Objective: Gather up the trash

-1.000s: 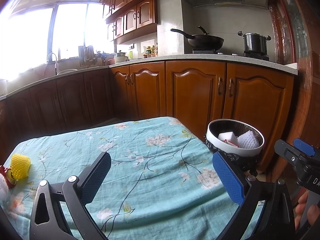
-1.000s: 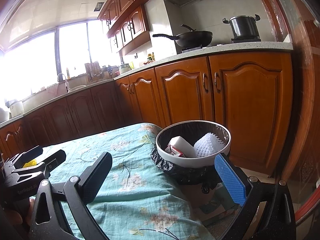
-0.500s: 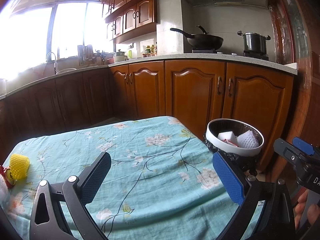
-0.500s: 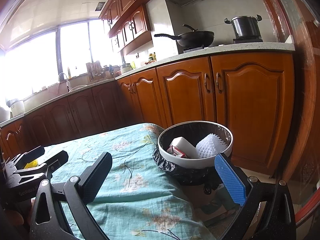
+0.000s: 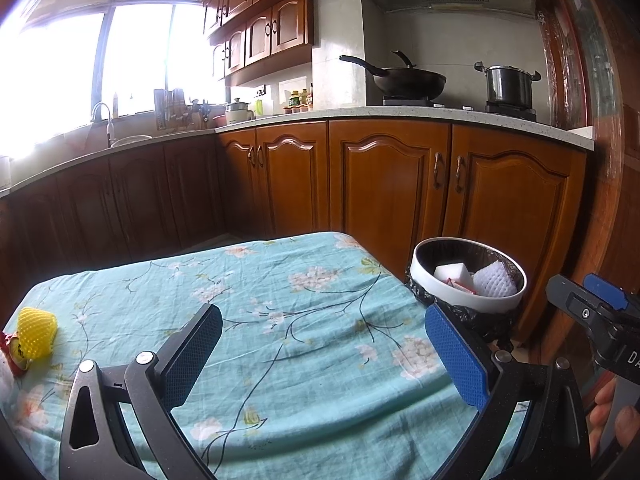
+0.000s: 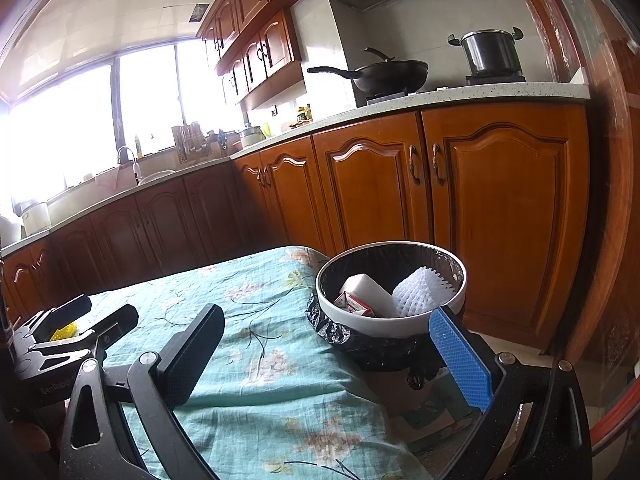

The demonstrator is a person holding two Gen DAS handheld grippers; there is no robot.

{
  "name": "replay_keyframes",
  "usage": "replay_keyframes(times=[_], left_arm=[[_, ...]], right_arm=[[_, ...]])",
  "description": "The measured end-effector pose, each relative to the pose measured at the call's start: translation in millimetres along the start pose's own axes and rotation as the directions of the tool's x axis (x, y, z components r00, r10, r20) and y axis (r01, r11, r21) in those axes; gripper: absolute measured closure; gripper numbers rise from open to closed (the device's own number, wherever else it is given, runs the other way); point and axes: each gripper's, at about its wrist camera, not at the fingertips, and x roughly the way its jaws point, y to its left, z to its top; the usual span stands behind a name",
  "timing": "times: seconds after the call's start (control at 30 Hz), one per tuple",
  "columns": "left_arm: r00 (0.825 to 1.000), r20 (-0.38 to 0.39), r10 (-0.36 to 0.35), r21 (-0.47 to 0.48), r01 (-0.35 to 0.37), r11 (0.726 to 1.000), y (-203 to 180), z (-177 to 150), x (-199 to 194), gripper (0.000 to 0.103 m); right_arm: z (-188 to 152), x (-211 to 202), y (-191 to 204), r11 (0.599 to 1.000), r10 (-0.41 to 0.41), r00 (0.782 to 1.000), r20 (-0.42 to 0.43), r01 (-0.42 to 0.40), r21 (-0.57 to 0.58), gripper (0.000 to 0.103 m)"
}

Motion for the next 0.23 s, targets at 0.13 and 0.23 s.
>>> replay_keyframes(times=[0.13, 0.23], left_arm=[[1.0, 0.001, -0.002, -0.011, 0.002, 1.0, 1.6, 0.8, -0.3, 0.001], [1.0, -0.004, -0.003, -0.02, 0.002, 1.0, 3.9, 0.3, 1.0, 0.001]], right_arm=[[1.0, 1.8, 1.6, 1.0, 0.005, 1.0, -0.007, -0.005, -0.004, 0.0], [1.5, 5.5, 3.4, 1.0, 0.01, 1.0, -0.018, -0.01, -0.006, 0.0]])
